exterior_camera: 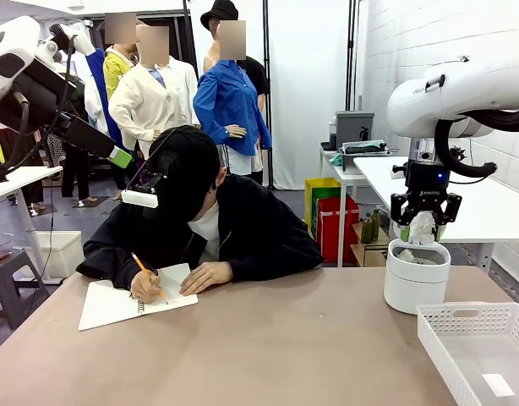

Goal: Sort the paper based on its condition.
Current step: If a person hands you a paper, place it in the Organizing basket , and if it's crumpled, put it in the Trash can.

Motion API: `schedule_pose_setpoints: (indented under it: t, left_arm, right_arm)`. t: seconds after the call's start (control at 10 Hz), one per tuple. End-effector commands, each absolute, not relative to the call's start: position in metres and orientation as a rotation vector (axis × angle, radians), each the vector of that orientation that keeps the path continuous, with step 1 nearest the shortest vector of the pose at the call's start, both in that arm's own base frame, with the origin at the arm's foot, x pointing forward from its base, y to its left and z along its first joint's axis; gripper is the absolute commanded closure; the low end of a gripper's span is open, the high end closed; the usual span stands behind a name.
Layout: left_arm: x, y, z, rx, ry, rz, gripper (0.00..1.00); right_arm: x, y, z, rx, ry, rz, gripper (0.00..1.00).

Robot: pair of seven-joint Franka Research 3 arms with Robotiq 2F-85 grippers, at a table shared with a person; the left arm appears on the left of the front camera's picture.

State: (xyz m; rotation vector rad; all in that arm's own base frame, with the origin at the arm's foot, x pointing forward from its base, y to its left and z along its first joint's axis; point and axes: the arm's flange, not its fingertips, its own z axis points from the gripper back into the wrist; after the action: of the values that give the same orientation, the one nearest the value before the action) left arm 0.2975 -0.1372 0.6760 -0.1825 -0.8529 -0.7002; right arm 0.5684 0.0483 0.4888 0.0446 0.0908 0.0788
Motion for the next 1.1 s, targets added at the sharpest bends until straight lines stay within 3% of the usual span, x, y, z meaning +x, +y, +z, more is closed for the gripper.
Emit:
schedule_pose_setpoints:
  t: [0.0,0.5,1.0]
  left_arm:
    - [0.298,-0.136,0.676,-0.188,-0.857,-0.699,0.00]
    - [0.298,-0.136,0.676,-0.188,-0.857,-0.699,0.00]
    - [0.298,-0.136,0.676,-0.188,-0.857,-0.699,0.00]
  right_arm:
    - [0.563,0.049,0.486,0.034,0.095,0.051,0.00]
    - [0.578,0.048,0.447,-0.015,0.268,0.086,0.00]
    - [0.570,0.073,0.474,-0.120,0.006,0.300,0.00]
